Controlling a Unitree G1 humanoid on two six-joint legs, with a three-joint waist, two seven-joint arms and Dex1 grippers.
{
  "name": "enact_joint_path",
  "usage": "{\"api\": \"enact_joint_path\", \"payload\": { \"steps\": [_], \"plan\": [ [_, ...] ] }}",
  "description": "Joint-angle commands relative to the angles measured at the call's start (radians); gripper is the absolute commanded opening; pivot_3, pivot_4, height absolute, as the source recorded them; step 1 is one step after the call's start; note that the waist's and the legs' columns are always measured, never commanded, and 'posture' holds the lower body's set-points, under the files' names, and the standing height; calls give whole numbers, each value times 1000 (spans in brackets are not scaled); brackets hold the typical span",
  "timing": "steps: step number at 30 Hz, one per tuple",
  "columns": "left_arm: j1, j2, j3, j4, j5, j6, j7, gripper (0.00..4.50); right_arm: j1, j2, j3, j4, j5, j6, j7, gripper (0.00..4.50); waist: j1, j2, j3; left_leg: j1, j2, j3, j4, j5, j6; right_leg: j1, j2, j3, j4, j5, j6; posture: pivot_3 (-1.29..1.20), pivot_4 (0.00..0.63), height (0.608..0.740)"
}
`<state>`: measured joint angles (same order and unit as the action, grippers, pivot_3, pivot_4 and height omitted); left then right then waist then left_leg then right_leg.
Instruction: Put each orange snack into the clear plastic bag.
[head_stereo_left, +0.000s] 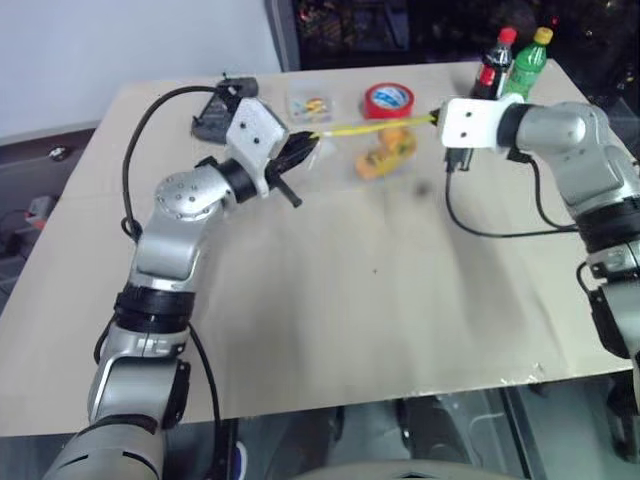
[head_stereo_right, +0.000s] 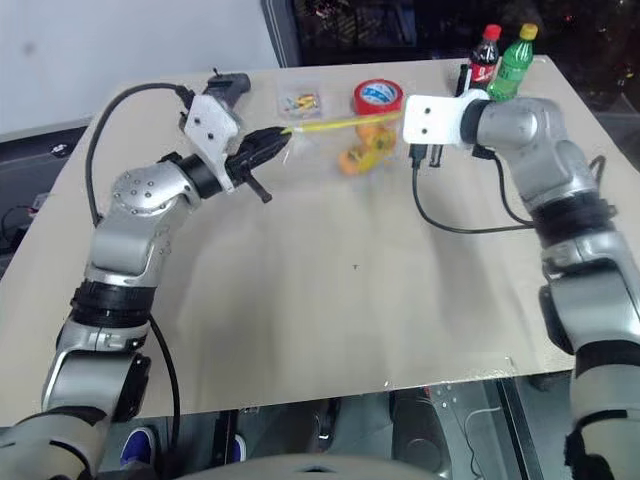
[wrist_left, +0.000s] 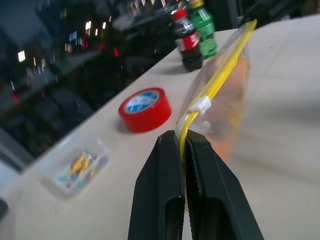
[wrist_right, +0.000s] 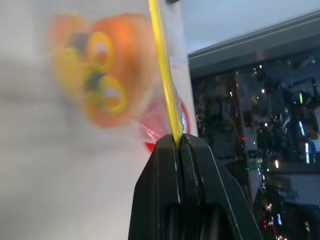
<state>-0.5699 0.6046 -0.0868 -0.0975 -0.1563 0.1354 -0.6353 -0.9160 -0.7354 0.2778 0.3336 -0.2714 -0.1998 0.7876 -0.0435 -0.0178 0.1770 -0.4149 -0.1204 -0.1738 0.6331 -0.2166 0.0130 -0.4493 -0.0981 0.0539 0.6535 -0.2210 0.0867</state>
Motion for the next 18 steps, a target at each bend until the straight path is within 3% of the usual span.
{"api": "enact_joint_path", "payload": {
  "steps": [1,3,7,8,10,12,14,18],
  "plan": [
    [155,27,22,-118,107,-127,48,0,261,-35,-116,-275,22,155,-35,35,1,0,0,-1,0,0,-1,0,0,-1,-1,0,-1,0,0,0,150,740],
    [262,26,-10,-144,178,-182,69,0,437,5,-137,-421,-12,217,-110,35,2,2,1,-1,-1,2,-1,-1,1,-2,-1,2,1,0,0,0,150,740],
    [364,5,-40,-149,241,-225,88,0,671,29,-111,-572,-18,299,-109,35,15,2,1,3,-1,3,3,-1,2,2,0,3,8,1,0,0,150,740],
    [369,3,-40,-148,249,-234,91,0,701,40,-121,-614,-6,309,-117,601,20,2,2,6,-1,3,4,-3,5,5,1,3,7,2,0,0,150,740],
    [371,5,-37,-144,259,-249,90,0,723,77,-142,-708,23,349,-134,1545,28,3,3,19,1,3,5,-3,5,19,2,2,5,2,3,0,150,740],
    [366,6,-31,-141,256,-249,85,0,717,104,-139,-786,41,379,-131,2033,26,3,3,23,1,4,5,-3,6,24,2,2,5,0,4,0,150,740],
    [358,9,-28,-141,253,-252,72,0,694,111,-98,-839,28,384,-101,2033,28,3,3,35,5,3,5,-4,4,37,2,-1,4,0,5,0,150,740],
    [336,0,-28,-162,226,-212,45,0,549,218,43,-812,-34,398,-104,2033,24,2,3,34,6,2,5,-2,6,36,4,-2,2,2,8,0,150,740]
  ]
}}
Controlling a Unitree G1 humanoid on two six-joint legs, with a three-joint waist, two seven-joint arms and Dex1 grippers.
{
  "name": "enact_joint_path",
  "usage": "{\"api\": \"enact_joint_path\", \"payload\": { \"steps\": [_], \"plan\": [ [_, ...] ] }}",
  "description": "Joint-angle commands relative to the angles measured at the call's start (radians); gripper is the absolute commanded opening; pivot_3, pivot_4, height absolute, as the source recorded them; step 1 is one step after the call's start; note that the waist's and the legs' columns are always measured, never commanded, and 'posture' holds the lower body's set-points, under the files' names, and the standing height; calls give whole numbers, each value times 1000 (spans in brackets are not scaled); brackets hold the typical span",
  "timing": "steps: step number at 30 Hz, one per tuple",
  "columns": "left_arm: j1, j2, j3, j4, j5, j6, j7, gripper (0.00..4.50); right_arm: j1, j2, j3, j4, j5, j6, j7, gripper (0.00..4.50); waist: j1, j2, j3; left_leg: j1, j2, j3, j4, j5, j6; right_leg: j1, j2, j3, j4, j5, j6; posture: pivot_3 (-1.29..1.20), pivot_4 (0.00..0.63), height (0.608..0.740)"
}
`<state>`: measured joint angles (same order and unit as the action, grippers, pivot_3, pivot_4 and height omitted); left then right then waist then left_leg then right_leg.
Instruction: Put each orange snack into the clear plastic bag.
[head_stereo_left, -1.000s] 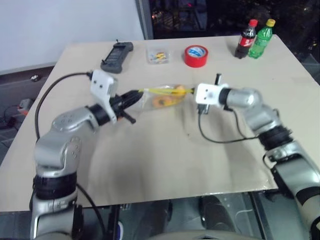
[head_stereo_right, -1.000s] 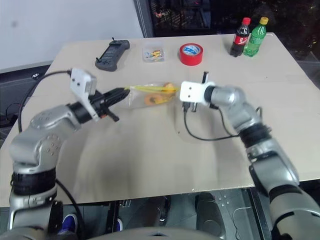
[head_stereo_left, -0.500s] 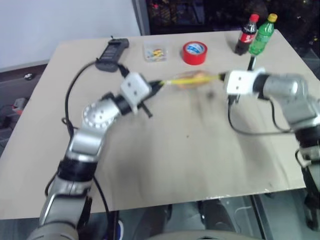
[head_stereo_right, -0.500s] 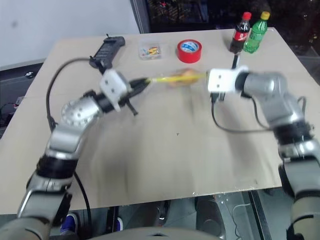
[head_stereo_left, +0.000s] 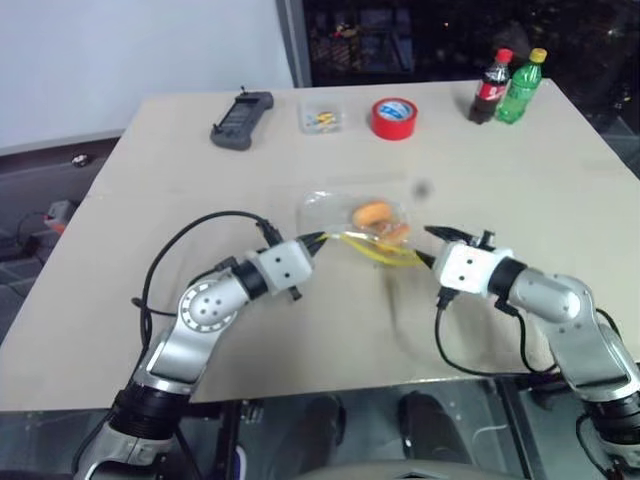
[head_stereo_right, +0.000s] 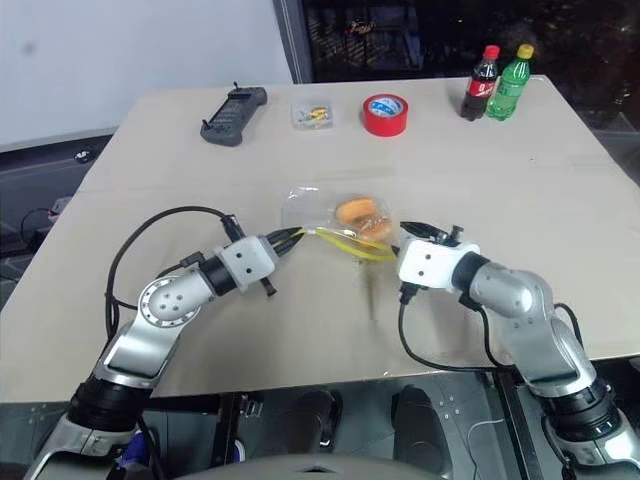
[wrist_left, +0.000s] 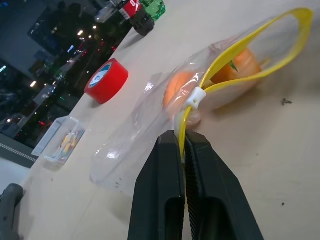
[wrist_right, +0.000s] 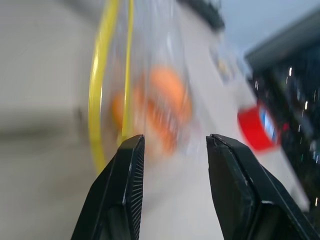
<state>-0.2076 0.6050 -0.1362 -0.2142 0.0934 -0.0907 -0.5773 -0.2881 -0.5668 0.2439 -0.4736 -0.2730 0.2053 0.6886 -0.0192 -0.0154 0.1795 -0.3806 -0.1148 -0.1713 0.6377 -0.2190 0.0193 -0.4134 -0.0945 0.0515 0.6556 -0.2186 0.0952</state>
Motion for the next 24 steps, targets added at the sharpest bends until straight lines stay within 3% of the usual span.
{"api": "enact_joint_path", "payload": {
  "steps": [1,9,24],
  "plan": [
    [-30,-3,21,-49,-26,23,-18,0,-111,71,105,21,-46,-21,-4,2033,-1,0,0,-1,0,0,0,0,0,-1,0,0,0,0,0,0,150,740],
    [-40,-8,24,-75,-31,71,-43,0,-281,179,209,195,-58,-86,15,2033,5,0,0,-5,0,-1,-2,-1,-1,-2,1,-2,-9,4,-6,0,150,740],
    [-24,-10,31,-112,-24,104,-38,0,-326,208,222,280,-69,-134,40,2033,3,0,0,-5,1,-2,-6,-1,-2,-3,1,-3,-12,4,-6,0,150,740]
  ]
}}
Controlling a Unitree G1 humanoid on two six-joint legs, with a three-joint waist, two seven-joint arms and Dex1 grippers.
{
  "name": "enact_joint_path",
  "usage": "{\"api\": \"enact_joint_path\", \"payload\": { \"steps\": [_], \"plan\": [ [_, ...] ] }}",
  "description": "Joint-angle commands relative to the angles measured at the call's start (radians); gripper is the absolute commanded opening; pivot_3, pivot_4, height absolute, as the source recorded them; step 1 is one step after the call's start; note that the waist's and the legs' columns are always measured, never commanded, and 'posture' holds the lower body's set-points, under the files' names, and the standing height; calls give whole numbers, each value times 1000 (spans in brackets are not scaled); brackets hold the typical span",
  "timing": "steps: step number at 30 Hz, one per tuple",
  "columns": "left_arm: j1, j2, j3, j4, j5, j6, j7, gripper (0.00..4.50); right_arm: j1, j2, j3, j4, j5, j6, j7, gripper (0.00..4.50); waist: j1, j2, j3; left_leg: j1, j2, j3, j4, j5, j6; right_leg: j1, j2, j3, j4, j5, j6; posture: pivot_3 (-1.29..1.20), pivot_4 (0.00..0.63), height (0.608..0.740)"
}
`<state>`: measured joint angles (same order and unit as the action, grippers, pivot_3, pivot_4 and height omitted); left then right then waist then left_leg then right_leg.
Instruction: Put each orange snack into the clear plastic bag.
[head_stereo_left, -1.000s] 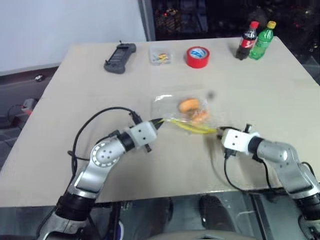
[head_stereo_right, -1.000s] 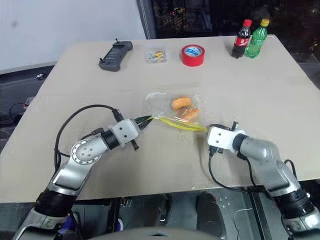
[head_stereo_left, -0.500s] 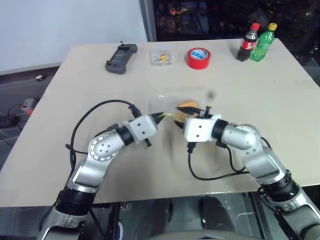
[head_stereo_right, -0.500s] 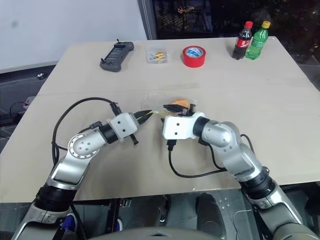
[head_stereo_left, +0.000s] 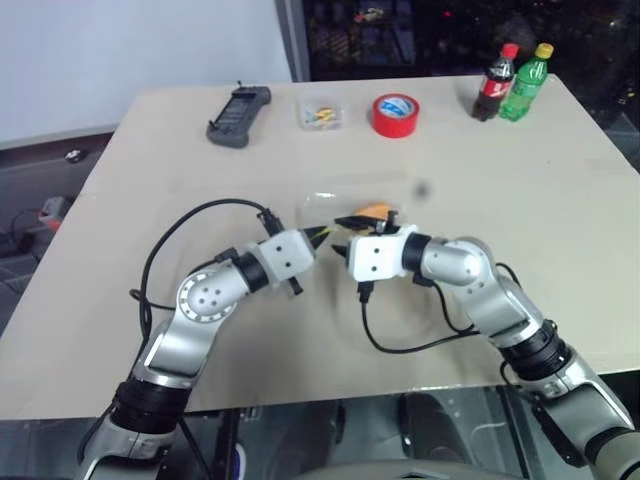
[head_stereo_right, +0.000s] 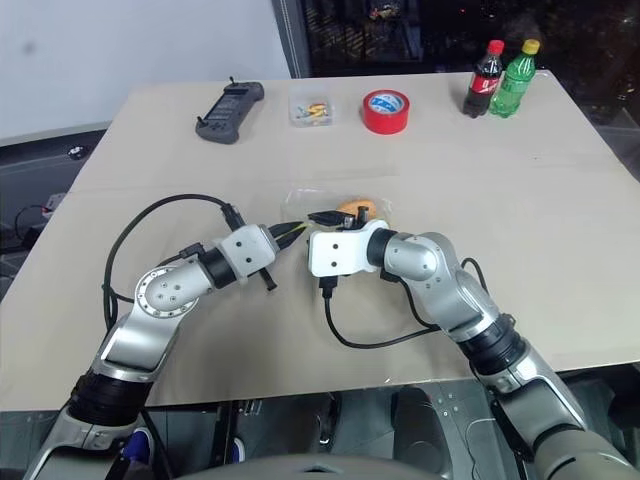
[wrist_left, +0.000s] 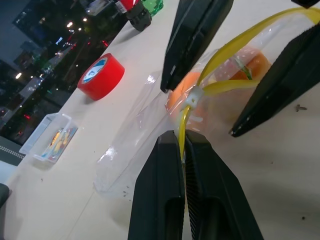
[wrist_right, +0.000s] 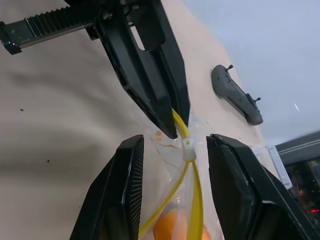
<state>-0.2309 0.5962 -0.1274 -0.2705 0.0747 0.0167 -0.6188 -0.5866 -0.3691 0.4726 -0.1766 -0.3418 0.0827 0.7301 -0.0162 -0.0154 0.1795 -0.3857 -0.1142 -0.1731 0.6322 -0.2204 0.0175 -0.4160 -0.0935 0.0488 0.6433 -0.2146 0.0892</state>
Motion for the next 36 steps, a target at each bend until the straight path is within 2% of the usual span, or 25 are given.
{"api": "enact_joint_path", "payload": {
  "steps": [1,2,4,5,6,8,9,23,24,26,36],
  "plan": [
    [0,-1,22,-56,-6,-3,4,0,-28,12,-9,-15,-2,-10,-2,2033,0,0,0,0,0,0,0,0,0,0,0,0,0,0,0,0,150,740],
    [2,-1,22,-56,-6,-4,3,0,-28,13,-10,-14,-3,-9,-3,2033,0,0,0,0,0,0,0,0,0,0,0,0,0,0,0,0,150,740],
    [4,0,22,-58,-6,-6,3,0,-27,14,-11,-14,-5,-7,-4,1454,0,0,0,0,0,0,0,0,0,0,0,0,0,0,0,0,150,740],
    [5,0,23,-58,-7,-6,3,0,-27,15,-12,-14,-6,-6,-4,1390,0,0,0,0,0,0,0,0,0,0,0,0,0,0,0,0,150,740],
    [3,0,22,-56,-7,-6,2,0,-29,16,-12,-10,-6,-7,-4,799,0,0,0,0,0,0,0,0,0,0,0,0,0,0,0,0,150,740],
    [2,1,23,-53,-7,-9,2,0,-31,23,-13,-11,-6,-1,-6,187,0,0,0,0,0,0,0,0,0,0,0,0,0,0,0,0,150,740],
    [0,1,23,-50,-7,-10,1,0,-32,25,-13,-9,-6,0,-7,80,0,0,0,0,0,0,0,0,0,0,0,0,0,0,0,0,150,740],
    [1,-2,33,-44,-10,-17,10,0,-24,20,-27,-25,-10,35,12,80,0,0,0,0,0,0,0,0,0,0,0,0,0,0,0,0,150,740],
    [1,-2,34,-44,-11,-16,10,0,-26,20,-27,-25,-15,34,6,501,0,0,0,0,0,0,0,0,0,0,0,0,0,0,0,0,150,740],
    [0,-2,35,-43,-11,-16,10,0,-26,20,-28,-26,-26,36,-8,971,0,0,0,0,0,0,0,0,0,0,0,0,0,0,0,0,150,740],
    [-2,1,38,-40,-6,-17,12,0,-17,15,-28,-33,-32,48,-6,971,0,0,0,0,0,0,0,0,0,0,0,0,0,0,0,0,150,740]
  ]
}}
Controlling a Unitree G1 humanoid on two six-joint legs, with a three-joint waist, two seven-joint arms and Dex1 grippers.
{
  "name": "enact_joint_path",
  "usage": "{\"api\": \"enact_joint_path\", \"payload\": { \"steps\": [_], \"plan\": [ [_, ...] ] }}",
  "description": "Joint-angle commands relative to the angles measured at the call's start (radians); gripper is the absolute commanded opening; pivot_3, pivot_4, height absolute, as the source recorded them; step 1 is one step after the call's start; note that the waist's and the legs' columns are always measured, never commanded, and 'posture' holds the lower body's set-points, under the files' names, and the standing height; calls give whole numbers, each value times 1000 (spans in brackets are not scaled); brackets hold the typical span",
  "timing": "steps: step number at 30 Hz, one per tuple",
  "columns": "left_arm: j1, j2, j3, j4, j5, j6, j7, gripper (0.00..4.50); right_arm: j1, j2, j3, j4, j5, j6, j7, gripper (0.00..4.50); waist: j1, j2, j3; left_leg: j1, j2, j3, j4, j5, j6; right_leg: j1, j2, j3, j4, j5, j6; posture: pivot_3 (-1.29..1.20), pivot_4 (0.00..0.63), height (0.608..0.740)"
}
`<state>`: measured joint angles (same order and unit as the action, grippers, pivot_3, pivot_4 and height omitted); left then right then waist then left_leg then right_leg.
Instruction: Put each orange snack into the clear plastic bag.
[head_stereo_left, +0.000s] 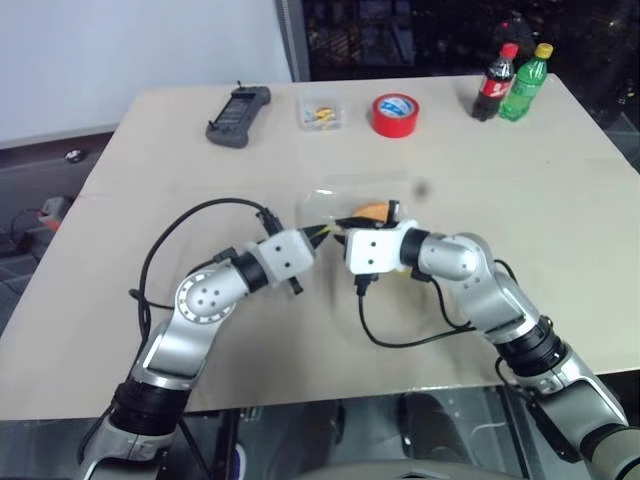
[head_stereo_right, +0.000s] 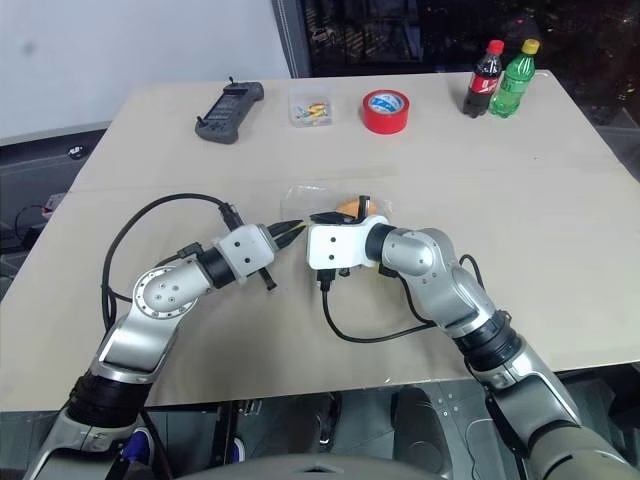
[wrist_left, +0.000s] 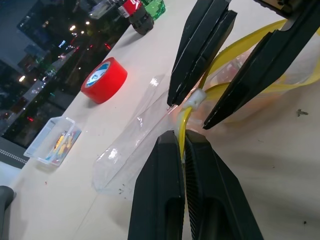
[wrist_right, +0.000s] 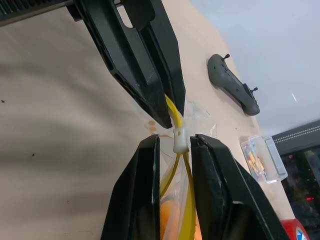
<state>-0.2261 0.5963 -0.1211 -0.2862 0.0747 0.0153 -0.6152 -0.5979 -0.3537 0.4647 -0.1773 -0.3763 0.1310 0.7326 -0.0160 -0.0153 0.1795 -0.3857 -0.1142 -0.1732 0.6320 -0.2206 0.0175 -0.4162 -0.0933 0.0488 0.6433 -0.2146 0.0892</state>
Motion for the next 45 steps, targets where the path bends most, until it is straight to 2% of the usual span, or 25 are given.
{"api": "enact_joint_path", "payload": {
  "steps": [1,18,22,31,37,45],
  "plan": [
    [-6,1,32,-24,-6,-16,9,0,-5,-2,-20,-33,1,-1,-8,971,0,0,0,0,0,0,0,0,0,0,0,0,0,0,0,0,150,740],
    [-1,2,32,-31,-12,-4,4,0,-11,8,-14,-39,-4,-20,-16,971,0,0,0,0,0,0,0,0,0,0,0,0,0,0,0,0,150,740],
    [-5,2,33,-26,-14,-4,3,0,-12,11,-15,-37,0,-18,-14,45,0,0,0,0,0,0,0,0,0,0,0,0,0,0,0,0,150,740],
    [-5,5,53,-9,-26,-6,5,0,-1,2,-33,-40,3,-3,-19,45,0,0,0,0,0,0,0,0,0,0,0,0,0,0,0,0,150,740],
    [-46,19,160,77,-102,30,45,0,93,-144,-186,-47,-24,88,-55,45,5,0,0,-1,0,-1,0,0,0,0,0,-1,-1,0,0,0,150,740],
    [-77,17,172,139,-133,30,48,0,225,-306,-342,-65,-22,152,-112,45,0,0,0,-2,0,0,0,0,0,-1,-1,-1,-2,0,0,0,150,740]
  ]
}}
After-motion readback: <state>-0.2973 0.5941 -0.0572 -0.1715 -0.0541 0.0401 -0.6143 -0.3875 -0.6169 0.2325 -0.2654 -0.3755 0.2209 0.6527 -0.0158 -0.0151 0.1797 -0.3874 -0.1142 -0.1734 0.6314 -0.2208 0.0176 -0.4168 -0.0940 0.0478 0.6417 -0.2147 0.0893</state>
